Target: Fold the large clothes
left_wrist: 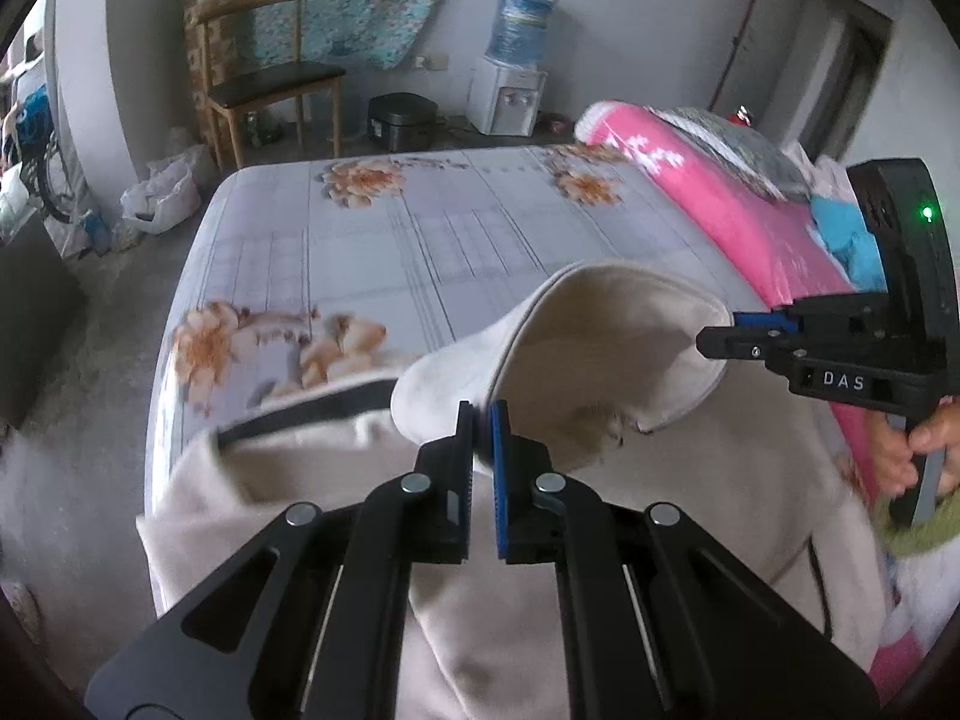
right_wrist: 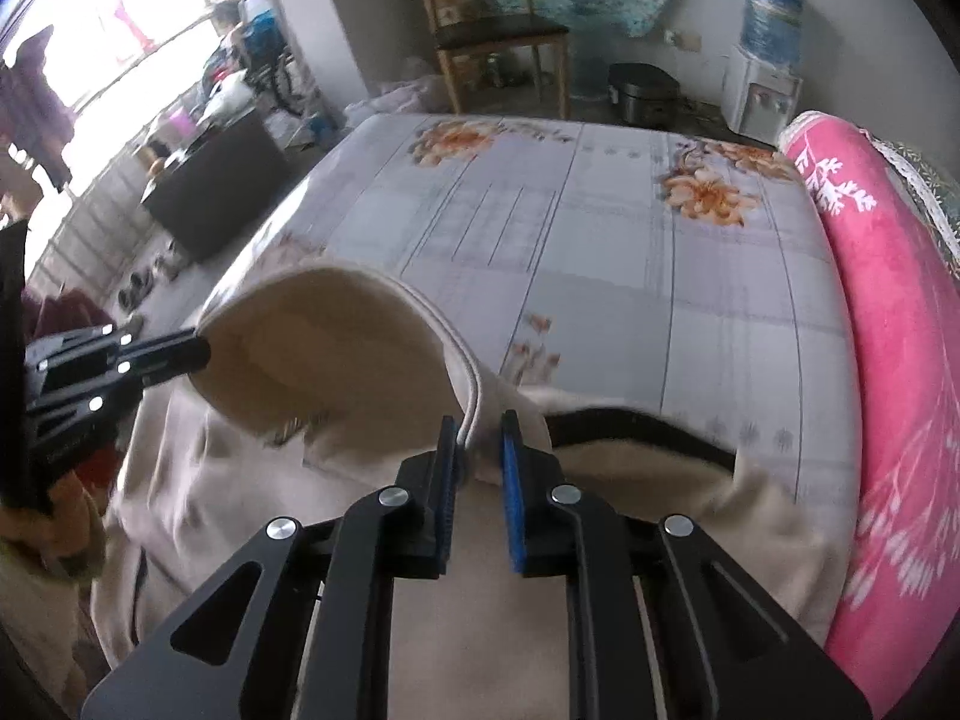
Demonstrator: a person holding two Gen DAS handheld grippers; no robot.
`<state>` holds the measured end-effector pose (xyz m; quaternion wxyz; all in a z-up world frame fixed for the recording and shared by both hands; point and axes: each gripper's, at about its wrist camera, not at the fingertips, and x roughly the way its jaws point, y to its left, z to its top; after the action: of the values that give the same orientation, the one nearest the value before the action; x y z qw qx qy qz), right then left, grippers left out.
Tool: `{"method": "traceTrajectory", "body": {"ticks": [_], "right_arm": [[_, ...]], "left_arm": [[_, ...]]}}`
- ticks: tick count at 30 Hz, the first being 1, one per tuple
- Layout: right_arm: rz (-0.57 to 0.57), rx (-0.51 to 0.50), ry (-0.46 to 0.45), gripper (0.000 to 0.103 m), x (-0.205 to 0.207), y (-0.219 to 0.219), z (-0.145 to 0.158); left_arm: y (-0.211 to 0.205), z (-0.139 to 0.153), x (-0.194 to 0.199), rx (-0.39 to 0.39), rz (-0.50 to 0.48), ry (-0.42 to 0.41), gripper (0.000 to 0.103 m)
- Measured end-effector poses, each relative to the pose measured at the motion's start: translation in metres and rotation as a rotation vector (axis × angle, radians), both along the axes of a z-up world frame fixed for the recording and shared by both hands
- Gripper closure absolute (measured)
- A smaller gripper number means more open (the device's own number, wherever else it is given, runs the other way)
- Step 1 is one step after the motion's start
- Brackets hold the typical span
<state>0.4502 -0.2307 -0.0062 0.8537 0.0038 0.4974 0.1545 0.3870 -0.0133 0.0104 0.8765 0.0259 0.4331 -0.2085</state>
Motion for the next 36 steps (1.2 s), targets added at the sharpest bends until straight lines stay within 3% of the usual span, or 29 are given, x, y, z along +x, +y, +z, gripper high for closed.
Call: {"method": "traceTrajectory", "body": {"ticks": [5,8,11,14,18,22,24,28,32,36], "right_arm": [[0.099,-0.097,0.024,0.084,-0.029,0.005,-0.023],[0.137,-0.106,0.017,0.081,-0.039,0.001,-0.012],[0.146,-0.008,-0.055,0.071,-0.047,-0.007,0.022],[0.079,0.168,-0.108,0.070,-0.031,-0.018,0.053],[0.049,0.276,-0.038,0.070,0.003,-0.002,0.034],[0.047,0.157,0.093,0.074,0.008,0.029,-0.021],[0.057,0.132,0.108,0.074,-0.005,0.034,-0.038],[0.066,0.083,0.076,0.074,-0.022,0.030,-0.043],[0.074,0.071,0.066,0.074,-0.029,0.029,-0.046],[0.071,0.043,0.035,0.074,-0.029,0.036,-0.049]], "left_arm": [[-0.012,-0.028,-0.029,0.097,-0.051,0.012,0.098],[-0.015,-0.041,-0.035,0.132,-0.062,0.021,0.098],[-0.013,-0.045,-0.036,0.126,-0.061,0.007,0.098],[-0.012,-0.051,-0.034,0.120,-0.065,0.008,0.098],[-0.013,-0.058,-0.037,0.128,-0.073,-0.001,0.098],[-0.010,-0.062,-0.038,0.113,-0.065,0.009,0.098],[-0.007,-0.062,-0.038,0.104,-0.064,0.024,0.097],[0.005,-0.052,-0.045,0.072,-0.069,0.058,0.093],[0.025,-0.025,-0.059,-0.011,-0.036,0.032,0.092],[0.022,-0.002,-0.047,-0.092,0.002,0.016,0.092]]}}
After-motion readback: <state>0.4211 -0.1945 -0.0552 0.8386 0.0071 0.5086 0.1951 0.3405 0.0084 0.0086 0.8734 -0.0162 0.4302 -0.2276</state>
